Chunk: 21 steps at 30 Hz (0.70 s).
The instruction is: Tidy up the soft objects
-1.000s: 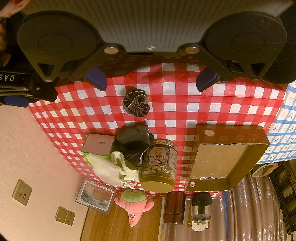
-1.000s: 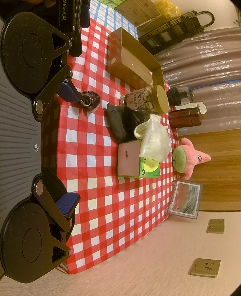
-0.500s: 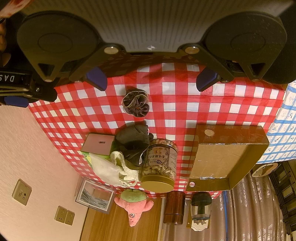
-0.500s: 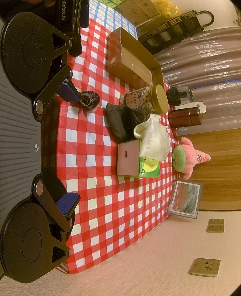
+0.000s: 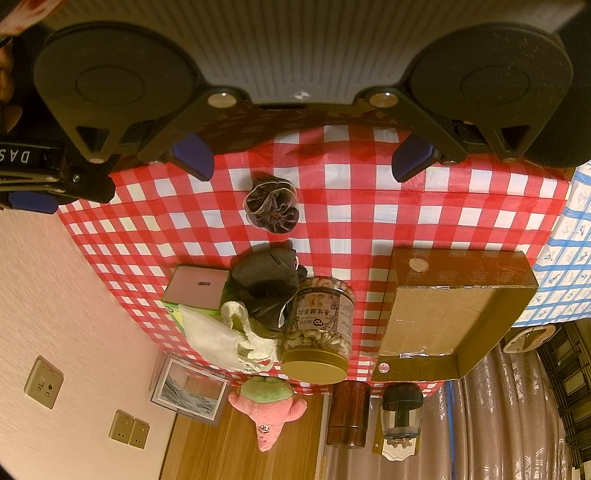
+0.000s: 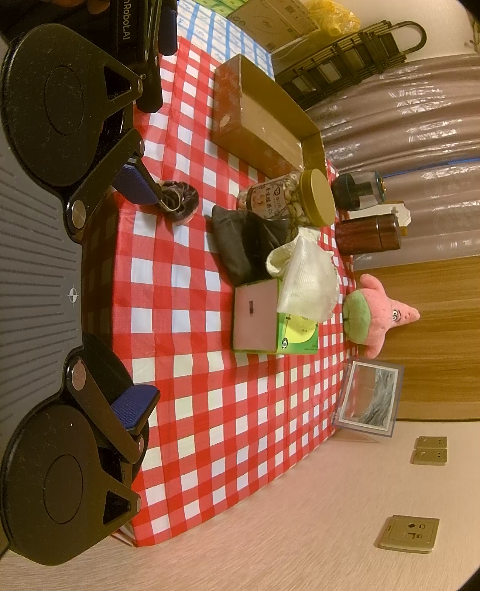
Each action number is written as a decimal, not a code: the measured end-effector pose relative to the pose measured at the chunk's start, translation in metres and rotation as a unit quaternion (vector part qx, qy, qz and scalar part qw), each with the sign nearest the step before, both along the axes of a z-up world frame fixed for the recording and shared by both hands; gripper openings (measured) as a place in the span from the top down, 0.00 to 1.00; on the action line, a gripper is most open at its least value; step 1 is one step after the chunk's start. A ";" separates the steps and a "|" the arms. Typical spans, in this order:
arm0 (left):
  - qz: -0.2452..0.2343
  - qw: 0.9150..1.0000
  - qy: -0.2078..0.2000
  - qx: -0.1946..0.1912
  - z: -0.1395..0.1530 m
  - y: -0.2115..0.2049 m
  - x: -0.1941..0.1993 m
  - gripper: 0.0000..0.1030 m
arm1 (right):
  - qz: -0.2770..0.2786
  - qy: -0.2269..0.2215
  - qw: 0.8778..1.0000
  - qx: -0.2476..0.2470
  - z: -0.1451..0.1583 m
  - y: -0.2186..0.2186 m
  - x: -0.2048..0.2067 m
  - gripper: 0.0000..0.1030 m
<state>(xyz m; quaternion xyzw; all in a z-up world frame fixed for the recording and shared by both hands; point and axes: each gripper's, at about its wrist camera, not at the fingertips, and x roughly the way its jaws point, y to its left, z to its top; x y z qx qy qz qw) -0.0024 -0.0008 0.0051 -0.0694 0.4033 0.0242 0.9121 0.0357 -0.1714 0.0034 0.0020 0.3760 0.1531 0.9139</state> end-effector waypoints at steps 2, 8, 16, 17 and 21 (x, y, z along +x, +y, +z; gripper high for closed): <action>0.000 1.000 0.000 0.000 0.000 0.000 0.000 0.01 | 0.000 0.000 1.000 0.000 -0.001 0.001 0.000 0.00; 0.000 1.000 0.000 0.000 0.001 0.000 0.000 0.01 | 0.000 0.000 1.000 0.000 0.000 -0.001 0.000 0.00; 0.000 1.000 0.000 0.000 0.001 0.000 0.000 0.01 | 0.000 0.000 1.000 0.000 0.000 -0.001 0.000 0.00; 0.000 1.000 0.000 0.000 0.001 0.000 0.000 0.01 | 0.000 -0.001 1.000 0.000 -0.002 0.001 0.000 0.00; -0.002 1.000 0.000 -0.004 0.002 0.000 0.000 0.01 | 0.000 -0.003 1.000 -0.001 0.003 -0.001 0.004 0.00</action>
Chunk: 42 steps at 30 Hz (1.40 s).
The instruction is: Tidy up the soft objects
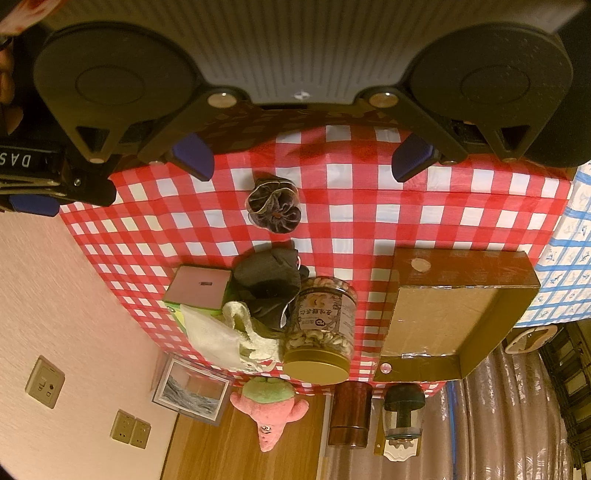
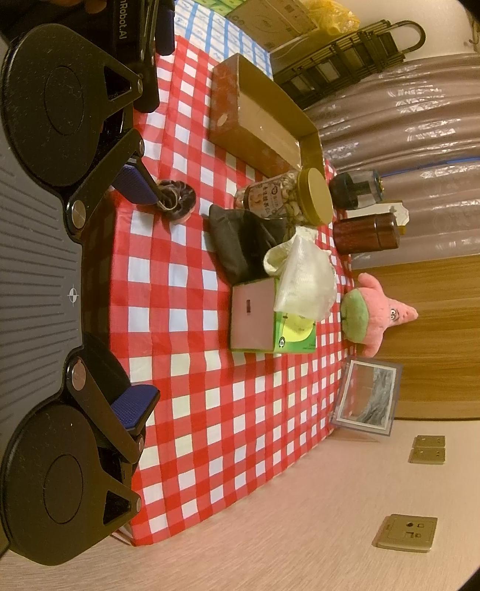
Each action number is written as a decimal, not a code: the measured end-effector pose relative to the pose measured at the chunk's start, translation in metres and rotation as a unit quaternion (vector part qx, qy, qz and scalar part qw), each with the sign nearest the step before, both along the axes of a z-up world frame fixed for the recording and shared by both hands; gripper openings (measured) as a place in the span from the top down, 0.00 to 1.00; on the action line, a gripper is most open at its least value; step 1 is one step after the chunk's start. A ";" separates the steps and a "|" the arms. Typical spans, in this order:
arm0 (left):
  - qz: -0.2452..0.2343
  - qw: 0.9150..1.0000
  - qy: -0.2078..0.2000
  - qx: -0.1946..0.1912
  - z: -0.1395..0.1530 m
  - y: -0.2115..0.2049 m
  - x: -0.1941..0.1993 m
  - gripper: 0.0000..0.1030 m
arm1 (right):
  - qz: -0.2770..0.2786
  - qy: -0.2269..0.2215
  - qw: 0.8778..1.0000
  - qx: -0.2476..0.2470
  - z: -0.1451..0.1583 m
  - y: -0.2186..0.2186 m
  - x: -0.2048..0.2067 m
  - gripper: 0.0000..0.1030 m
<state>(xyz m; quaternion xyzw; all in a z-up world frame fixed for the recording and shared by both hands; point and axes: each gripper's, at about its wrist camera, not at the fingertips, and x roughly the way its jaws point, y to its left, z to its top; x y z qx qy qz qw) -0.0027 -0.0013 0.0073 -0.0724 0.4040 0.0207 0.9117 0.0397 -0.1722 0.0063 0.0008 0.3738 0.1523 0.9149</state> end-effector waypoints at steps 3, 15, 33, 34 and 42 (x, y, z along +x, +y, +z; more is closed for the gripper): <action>-0.003 1.000 -0.002 -0.008 0.003 0.001 0.002 0.01 | 0.001 -0.003 1.000 -0.004 0.003 -0.002 0.003 0.00; -0.115 0.993 -0.004 0.011 -0.012 -0.002 0.054 0.05 | 0.006 -0.011 1.000 -0.015 -0.007 0.002 0.034 0.00; -0.306 0.945 0.062 0.092 -0.086 -0.013 0.132 0.24 | 0.039 0.026 0.999 -0.022 -0.040 0.021 0.103 0.01; -0.307 0.945 0.063 0.092 -0.088 -0.013 0.134 0.26 | 0.039 0.031 0.999 -0.021 -0.042 0.022 0.106 0.01; -0.303 0.948 0.077 0.068 -0.105 -0.010 0.147 0.46 | 0.032 0.047 0.998 -0.019 -0.048 0.023 0.117 0.01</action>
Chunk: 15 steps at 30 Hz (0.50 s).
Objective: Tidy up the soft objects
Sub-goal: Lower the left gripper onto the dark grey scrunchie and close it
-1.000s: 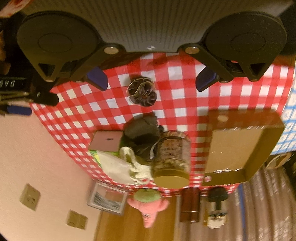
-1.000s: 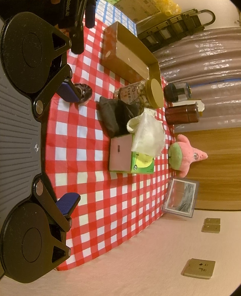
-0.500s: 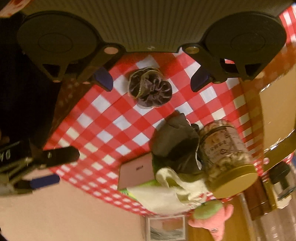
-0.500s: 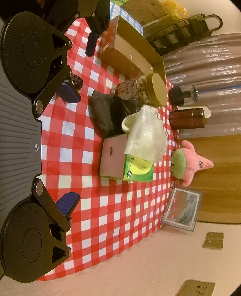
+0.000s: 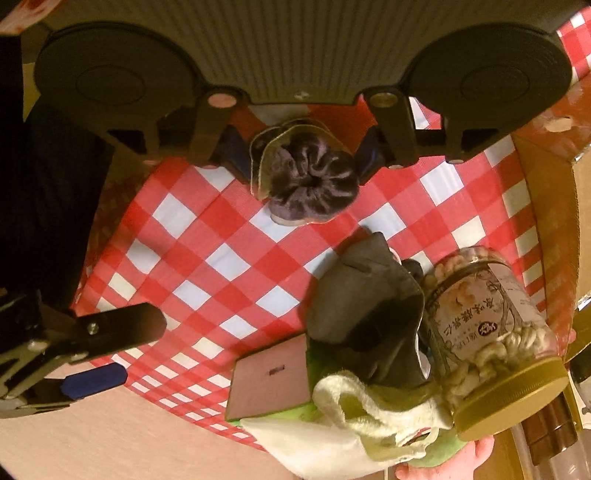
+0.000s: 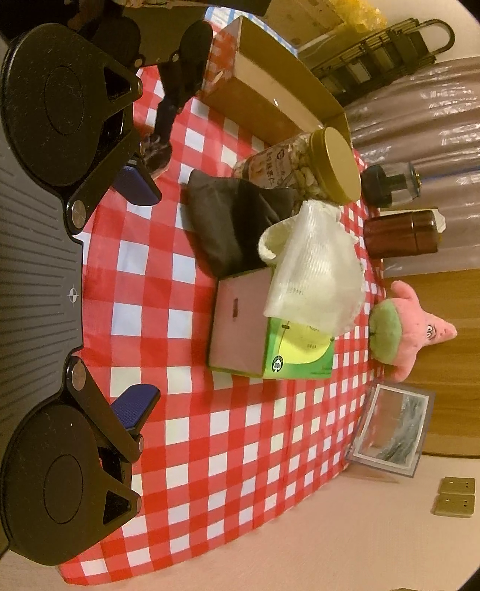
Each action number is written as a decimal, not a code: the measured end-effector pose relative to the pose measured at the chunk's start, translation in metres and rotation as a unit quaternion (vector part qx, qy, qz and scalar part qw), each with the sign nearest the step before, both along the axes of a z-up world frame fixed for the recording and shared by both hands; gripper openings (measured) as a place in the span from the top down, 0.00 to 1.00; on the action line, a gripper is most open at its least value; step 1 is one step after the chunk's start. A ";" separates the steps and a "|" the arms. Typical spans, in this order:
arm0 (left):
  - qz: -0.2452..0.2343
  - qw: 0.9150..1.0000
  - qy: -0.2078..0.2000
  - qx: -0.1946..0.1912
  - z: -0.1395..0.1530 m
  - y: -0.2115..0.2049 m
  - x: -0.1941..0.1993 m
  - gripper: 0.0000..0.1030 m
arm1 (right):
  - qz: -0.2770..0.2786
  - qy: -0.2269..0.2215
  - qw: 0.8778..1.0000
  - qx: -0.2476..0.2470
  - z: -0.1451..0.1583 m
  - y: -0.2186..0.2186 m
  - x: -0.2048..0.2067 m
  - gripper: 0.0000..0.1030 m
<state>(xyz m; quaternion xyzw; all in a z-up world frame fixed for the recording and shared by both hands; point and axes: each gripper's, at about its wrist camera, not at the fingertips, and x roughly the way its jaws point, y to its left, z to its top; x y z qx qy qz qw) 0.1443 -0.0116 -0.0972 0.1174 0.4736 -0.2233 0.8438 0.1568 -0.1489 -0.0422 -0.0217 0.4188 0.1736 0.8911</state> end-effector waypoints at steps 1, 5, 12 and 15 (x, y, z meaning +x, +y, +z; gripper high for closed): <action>0.002 1.000 0.002 -0.004 0.000 0.001 0.001 0.50 | -0.002 0.001 1.000 0.001 0.000 0.000 0.001 0.01; 0.026 0.999 0.007 -0.020 0.001 0.005 0.002 0.63 | -0.007 0.000 1.000 0.001 0.002 -0.001 0.001 0.01; 0.081 0.995 -0.004 -0.049 0.019 0.012 -0.004 0.72 | -0.011 -0.007 1.000 0.009 0.012 -0.003 -0.005 0.01; 0.111 0.991 -0.020 -0.066 0.034 0.017 -0.008 0.72 | -0.012 -0.015 1.000 0.012 0.018 -0.004 -0.009 0.01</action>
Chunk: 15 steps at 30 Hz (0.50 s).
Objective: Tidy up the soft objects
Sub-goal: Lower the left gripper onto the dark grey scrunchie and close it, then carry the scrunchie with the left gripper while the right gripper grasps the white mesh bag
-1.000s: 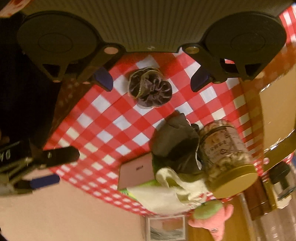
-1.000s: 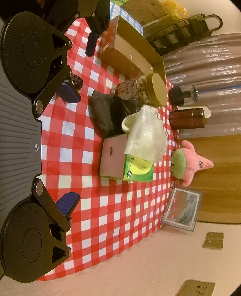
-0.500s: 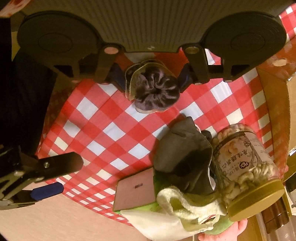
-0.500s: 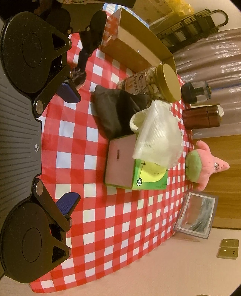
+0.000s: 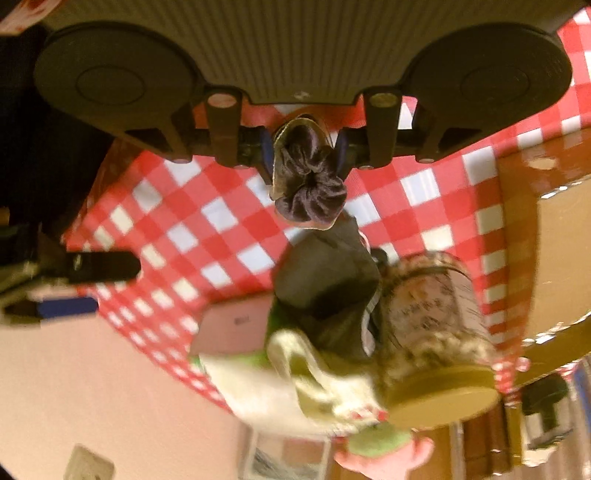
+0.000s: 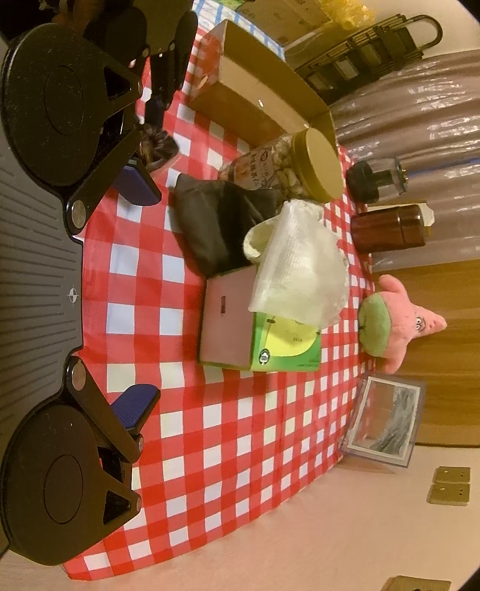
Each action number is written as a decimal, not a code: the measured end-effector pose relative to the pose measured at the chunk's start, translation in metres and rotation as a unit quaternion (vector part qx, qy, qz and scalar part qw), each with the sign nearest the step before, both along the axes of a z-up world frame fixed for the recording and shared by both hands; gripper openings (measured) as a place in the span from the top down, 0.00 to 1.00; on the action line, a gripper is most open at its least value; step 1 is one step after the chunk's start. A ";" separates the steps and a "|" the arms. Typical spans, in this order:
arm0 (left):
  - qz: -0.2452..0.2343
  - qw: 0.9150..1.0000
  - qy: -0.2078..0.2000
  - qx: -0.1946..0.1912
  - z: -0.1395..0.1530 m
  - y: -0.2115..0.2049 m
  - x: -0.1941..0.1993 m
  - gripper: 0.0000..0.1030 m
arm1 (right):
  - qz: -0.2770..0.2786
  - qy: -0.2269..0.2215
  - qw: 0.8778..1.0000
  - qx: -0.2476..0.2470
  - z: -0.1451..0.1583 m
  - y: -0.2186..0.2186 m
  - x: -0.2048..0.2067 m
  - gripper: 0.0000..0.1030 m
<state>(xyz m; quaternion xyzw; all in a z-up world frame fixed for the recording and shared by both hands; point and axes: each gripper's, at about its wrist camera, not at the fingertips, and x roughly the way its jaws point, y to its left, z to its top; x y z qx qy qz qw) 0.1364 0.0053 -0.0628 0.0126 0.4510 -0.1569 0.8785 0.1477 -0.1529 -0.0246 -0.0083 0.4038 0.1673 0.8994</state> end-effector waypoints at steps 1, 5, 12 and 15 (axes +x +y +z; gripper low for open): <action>0.012 1.000 -0.007 -0.006 0.006 0.002 -0.001 0.73 | 0.000 -0.004 1.000 0.002 0.002 0.000 -0.001 0.01; 0.050 0.998 -0.033 -0.026 0.031 0.007 -0.003 0.73 | 0.000 -0.024 1.000 0.009 0.014 0.000 -0.003 0.01; 0.087 0.993 -0.076 -0.040 0.065 0.014 0.003 0.74 | 0.010 -0.075 0.997 0.018 0.034 0.009 0.016 0.01; 0.097 0.991 -0.084 -0.043 0.070 0.016 0.009 0.74 | 0.020 -0.093 0.995 0.013 0.038 0.019 0.031 0.01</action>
